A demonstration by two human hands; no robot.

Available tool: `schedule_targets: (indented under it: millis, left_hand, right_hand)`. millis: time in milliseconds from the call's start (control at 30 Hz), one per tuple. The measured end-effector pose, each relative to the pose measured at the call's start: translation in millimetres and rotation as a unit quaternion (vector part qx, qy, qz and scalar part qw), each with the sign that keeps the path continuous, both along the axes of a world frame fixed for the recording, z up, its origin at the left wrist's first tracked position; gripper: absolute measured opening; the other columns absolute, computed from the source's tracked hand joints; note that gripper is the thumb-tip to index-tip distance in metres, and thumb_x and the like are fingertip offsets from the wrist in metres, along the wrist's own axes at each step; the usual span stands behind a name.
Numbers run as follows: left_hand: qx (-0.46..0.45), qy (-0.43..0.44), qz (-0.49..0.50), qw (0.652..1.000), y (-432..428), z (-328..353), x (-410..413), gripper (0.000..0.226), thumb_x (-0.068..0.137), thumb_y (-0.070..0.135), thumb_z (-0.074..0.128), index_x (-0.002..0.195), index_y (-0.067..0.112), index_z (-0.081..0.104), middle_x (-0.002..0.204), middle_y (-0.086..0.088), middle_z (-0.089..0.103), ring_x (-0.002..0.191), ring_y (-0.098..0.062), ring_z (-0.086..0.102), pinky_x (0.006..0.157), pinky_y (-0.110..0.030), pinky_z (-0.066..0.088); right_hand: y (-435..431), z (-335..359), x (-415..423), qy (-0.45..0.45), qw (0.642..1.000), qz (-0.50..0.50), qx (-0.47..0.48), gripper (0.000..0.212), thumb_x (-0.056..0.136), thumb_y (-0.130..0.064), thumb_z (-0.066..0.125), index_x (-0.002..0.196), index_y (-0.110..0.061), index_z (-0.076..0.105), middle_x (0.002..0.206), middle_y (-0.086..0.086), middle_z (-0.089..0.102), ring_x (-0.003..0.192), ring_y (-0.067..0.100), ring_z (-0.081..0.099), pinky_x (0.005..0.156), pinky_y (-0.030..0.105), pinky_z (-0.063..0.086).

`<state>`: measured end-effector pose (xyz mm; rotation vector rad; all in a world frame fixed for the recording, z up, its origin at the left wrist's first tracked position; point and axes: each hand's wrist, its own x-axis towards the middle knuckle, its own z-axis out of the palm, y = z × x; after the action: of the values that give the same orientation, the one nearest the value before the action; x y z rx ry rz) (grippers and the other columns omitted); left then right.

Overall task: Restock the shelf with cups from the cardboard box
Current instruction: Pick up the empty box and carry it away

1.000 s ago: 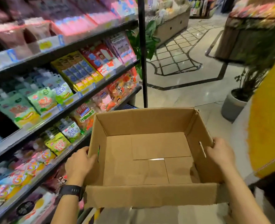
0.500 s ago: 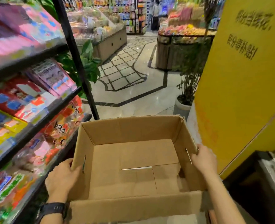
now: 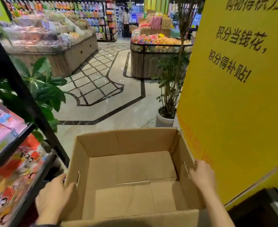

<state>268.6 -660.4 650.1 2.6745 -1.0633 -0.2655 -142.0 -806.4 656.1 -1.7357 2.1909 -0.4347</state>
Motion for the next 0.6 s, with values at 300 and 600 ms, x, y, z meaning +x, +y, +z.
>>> schedule_targets:
  millis: [300, 600]
  left_hand:
    - [-0.005, -0.018, 0.026, 0.999, -167, 0, -6, 0.021, 0.08, 0.048, 0.065, 0.094, 0.034, 0.068, 0.094, -0.004, 0.072, 0.092, -0.032, 0.068, 0.069, -0.032, 0.048]
    - [-0.008, -0.006, 0.036, 0.999, -300, 6, 2, 0.016, 0.083, 0.049, 0.064, 0.091, 0.036, 0.065, 0.082, 0.0, 0.065, 0.082, -0.03, 0.065, 0.066, -0.028, 0.045]
  right_hand:
    - [-179, -1, 2, -0.032, 0.999, 0.033, 0.009, 0.033, 0.084, -0.008, 0.055, 0.116, -0.015, 0.064, 0.098, 0.009, 0.071, 0.089, 0.03, 0.065, 0.057, 0.027, 0.034]
    - [-329, 19, 24, -0.022, 0.999, 0.047, -0.012, 0.029, 0.087, -0.011, 0.061, 0.113, -0.019, 0.066, 0.099, 0.007, 0.072, 0.088, 0.028, 0.067, 0.059, 0.026, 0.038]
